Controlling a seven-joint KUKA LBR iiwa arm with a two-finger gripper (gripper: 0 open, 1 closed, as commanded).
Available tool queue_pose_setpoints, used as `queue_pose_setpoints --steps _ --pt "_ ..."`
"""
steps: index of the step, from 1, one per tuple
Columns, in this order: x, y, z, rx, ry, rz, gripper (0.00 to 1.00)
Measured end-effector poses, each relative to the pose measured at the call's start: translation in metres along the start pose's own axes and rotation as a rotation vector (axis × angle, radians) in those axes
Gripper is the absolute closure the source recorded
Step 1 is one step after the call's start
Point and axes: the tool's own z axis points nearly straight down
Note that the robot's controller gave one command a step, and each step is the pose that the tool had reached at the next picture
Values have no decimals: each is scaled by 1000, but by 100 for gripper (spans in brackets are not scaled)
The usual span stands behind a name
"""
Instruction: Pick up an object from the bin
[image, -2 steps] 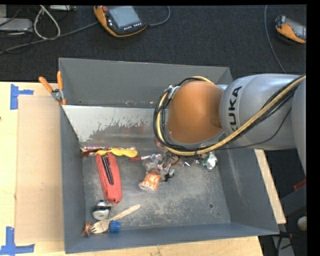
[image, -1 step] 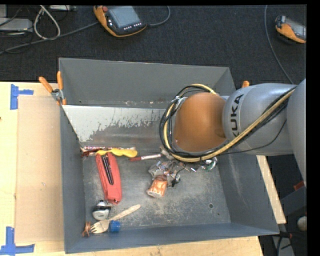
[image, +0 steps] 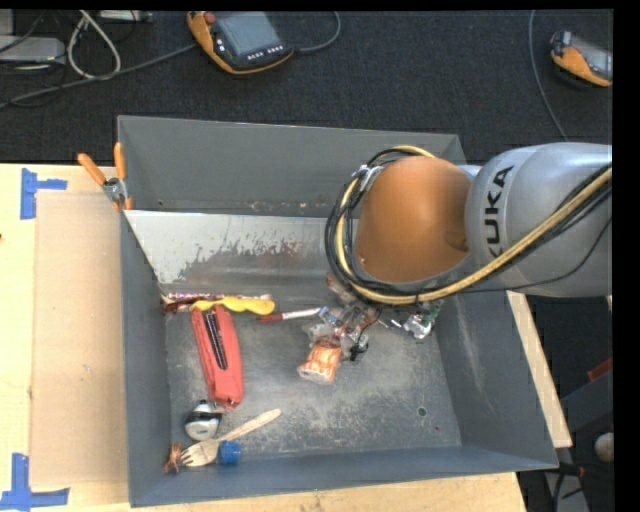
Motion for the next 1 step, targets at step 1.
queue_pose_setpoints --steps 1 --pt "18 4 -68 -5 5 24 100"
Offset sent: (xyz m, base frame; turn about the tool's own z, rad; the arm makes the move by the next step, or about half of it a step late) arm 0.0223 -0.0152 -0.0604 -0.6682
